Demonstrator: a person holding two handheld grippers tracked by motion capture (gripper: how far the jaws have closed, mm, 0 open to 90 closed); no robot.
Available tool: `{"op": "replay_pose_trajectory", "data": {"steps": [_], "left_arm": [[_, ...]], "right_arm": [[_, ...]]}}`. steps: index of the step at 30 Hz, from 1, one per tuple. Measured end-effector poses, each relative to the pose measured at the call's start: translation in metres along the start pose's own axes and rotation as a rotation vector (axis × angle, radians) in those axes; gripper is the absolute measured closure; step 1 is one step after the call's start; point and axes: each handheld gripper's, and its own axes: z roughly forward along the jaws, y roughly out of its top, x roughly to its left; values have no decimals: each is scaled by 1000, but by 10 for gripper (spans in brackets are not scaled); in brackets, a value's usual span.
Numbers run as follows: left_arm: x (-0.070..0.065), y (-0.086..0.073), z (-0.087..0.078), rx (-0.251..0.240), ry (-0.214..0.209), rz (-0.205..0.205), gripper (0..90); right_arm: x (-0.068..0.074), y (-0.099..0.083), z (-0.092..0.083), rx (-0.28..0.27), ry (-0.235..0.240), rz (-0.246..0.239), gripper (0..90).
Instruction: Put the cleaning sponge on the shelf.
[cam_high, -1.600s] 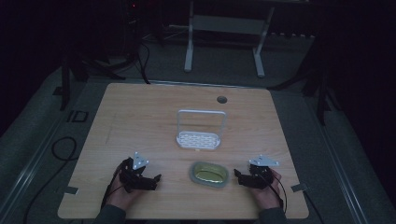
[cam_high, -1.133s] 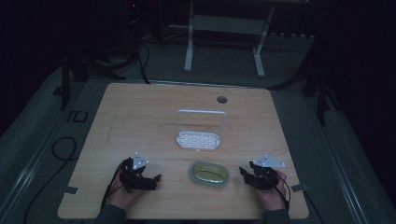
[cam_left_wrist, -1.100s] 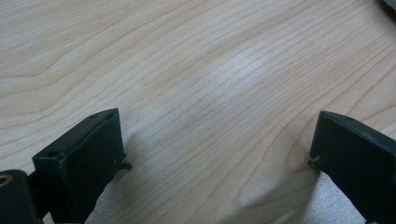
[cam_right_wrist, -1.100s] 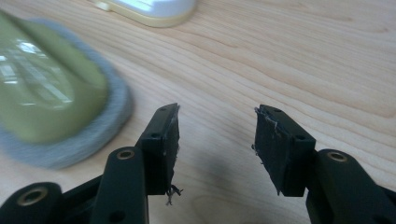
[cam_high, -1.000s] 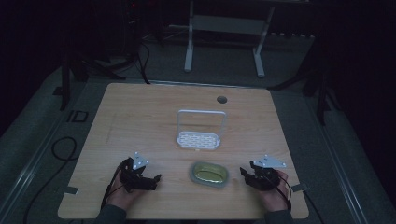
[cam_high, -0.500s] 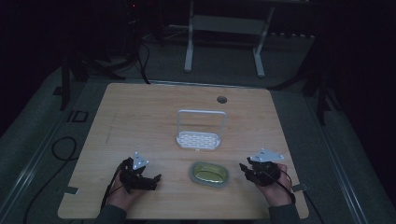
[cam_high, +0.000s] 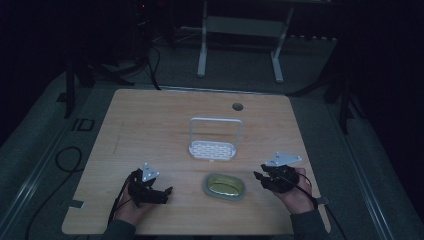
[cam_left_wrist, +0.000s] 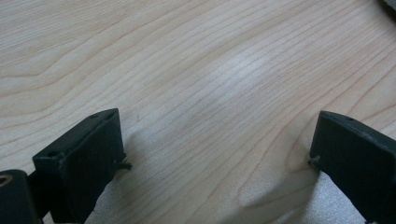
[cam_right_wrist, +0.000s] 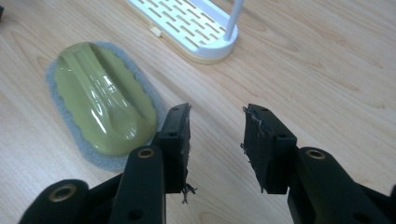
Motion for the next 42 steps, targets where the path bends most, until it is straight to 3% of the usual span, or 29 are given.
{"op": "replay_pose_trajectory", "data": {"steps": [26, 42], "left_arm": [[0, 0, 0, 0, 1, -2, 29], [0, 0, 0, -2, 1, -2, 29]], "right_arm": [[7, 35, 5, 97, 39, -134, 606], [16, 50, 15, 171, 89, -208, 624]]}}
